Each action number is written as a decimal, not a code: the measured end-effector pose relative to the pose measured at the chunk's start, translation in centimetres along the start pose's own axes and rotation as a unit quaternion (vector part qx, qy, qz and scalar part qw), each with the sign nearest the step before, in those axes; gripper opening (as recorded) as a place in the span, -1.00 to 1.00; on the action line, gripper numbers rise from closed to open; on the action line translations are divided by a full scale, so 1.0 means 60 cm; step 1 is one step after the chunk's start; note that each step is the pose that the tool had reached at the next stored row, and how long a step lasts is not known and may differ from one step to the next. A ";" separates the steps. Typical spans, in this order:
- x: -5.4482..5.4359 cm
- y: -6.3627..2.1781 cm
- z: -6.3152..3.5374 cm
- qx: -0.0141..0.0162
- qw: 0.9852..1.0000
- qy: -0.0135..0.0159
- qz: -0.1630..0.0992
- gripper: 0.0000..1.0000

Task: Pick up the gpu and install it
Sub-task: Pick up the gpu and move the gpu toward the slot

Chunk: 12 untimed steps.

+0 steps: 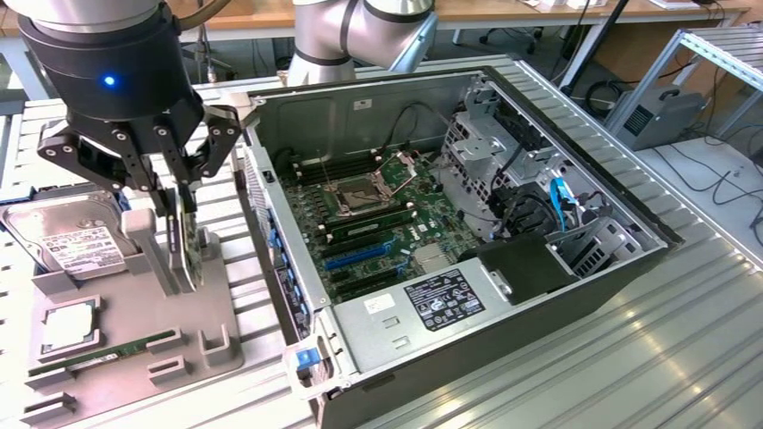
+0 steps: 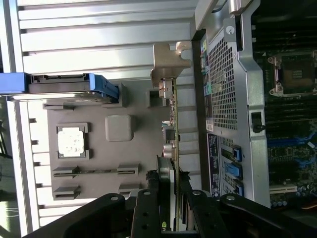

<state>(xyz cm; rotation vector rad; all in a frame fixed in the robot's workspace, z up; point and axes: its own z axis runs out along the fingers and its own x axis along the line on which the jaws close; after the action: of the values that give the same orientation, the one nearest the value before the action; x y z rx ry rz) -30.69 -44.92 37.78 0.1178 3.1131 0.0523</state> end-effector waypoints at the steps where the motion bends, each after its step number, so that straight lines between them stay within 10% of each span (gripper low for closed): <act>1: 0.000 0.000 0.000 0.000 1.000 0.000 0.000 -0.47; 12: 0.000 0.000 -0.008 0.000 1.000 0.000 0.000 -0.47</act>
<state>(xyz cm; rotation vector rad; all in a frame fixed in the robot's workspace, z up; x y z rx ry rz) -30.69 -44.92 38.25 0.1178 3.1131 0.0522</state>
